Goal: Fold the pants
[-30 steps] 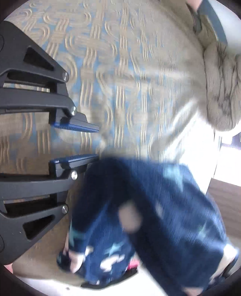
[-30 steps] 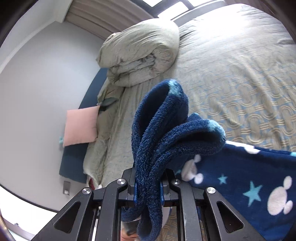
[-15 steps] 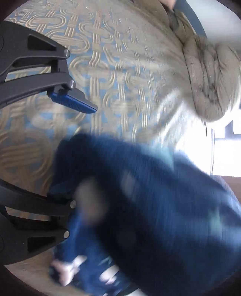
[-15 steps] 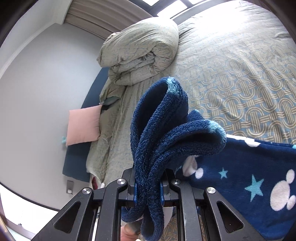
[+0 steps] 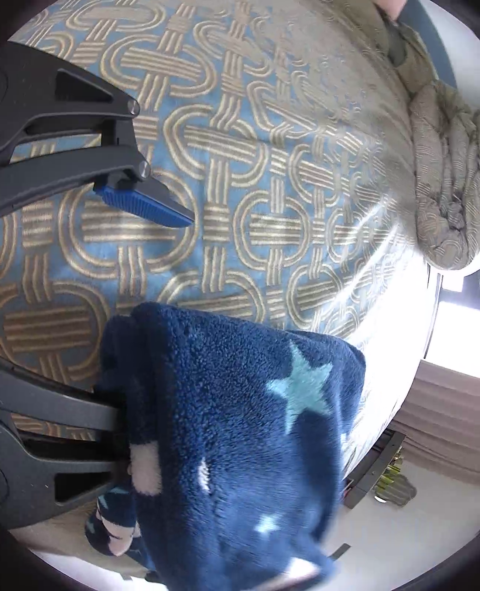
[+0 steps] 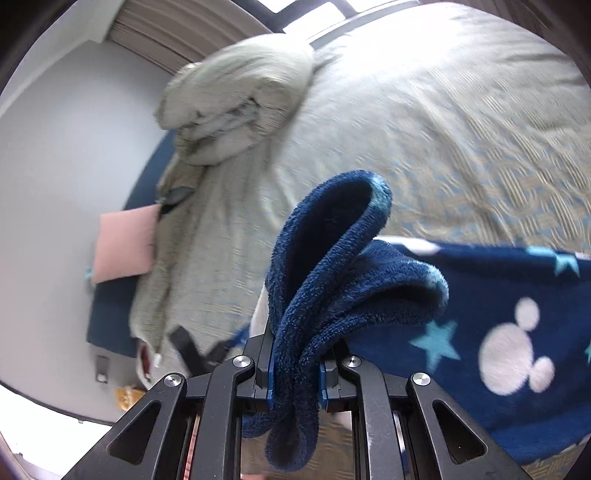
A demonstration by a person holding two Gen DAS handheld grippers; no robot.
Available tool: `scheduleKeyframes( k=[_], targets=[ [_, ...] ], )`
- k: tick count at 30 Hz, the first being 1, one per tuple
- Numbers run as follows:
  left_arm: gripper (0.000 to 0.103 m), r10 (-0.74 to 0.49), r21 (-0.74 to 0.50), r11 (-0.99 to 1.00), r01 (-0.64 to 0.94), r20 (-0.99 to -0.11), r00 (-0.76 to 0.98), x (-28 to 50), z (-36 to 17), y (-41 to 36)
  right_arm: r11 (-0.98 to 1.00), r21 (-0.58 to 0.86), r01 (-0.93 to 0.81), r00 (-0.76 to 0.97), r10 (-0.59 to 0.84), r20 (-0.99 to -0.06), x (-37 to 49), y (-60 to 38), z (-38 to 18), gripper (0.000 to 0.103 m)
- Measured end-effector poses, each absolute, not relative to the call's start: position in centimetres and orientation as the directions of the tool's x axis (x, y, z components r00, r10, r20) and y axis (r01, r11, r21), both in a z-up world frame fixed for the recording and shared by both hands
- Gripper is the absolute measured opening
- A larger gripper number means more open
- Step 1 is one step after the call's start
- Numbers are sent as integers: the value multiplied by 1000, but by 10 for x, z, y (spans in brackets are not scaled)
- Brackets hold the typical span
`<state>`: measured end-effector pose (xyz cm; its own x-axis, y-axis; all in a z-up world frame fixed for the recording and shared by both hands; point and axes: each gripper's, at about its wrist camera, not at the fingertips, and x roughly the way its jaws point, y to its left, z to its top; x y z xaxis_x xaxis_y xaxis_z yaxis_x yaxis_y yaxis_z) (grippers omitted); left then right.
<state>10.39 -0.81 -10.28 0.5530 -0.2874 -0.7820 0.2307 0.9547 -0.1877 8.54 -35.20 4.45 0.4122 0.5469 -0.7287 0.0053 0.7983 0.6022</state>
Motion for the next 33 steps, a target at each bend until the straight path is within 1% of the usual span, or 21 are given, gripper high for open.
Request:
scheduleKeyframes(
  k=[4, 8, 13, 15, 16, 17, 19, 20, 21, 24, 27, 29, 33],
  targets=[
    [69, -274, -164, 956, 242, -788, 551, 103, -103, -10, 782, 617, 86, 382, 546, -746, 80, -369, 7, 15],
    [69, -266, -144, 956, 255, -793, 548, 97, -101, -14, 775, 621, 113, 370, 547, -750, 75, -377, -8, 15],
    [69, -275, -153, 953, 261, -796, 539, 91, -101, -15, 788, 615, -4, 449, 551, -703, 72, -377, 19, 15],
    [69, -269, -144, 954, 262, -797, 540, 87, -101, -16, 806, 591, -39, 466, 538, -703, 72, -377, 22, 19],
    [69, -266, -142, 955, 261, -799, 540, 85, -101, -17, 823, 567, -39, 459, 519, -721, 73, -378, 17, 20],
    [69, -265, -140, 955, 262, -800, 538, 83, -101, -18, 836, 549, -19, 440, 500, -746, 74, -380, 8, 23],
    [69, -266, -141, 954, 264, -803, 533, 79, -100, -17, 860, 503, 85, 374, 440, -816, 74, -389, -18, 28],
    [69, -266, -141, 954, 264, -804, 532, 77, -100, -16, 863, 489, 131, 346, 422, -838, 73, -394, -28, 30],
    [69, -264, -138, 954, 266, -805, 531, 75, -99, -15, 855, 489, 173, 332, 417, -846, 70, -401, -36, 31],
    [69, -256, -126, 955, 268, -807, 532, 72, -97, -15, 821, 527, 222, 389, 421, -819, 54, -421, -34, 31],
    [69, -255, -123, 955, 269, -805, 536, 68, -94, -14, 817, 532, 224, 457, 394, -797, 39, -434, -16, 36],
    [69, -261, -129, 954, 269, -801, 539, 66, -91, -13, 809, 557, 188, 473, 422, -773, 30, -434, -5, 36],
    [69, -265, -129, 952, 276, -798, 542, 62, -88, -15, 780, 624, 34, 422, 555, -717, 21, -399, 7, 36]
  ],
)
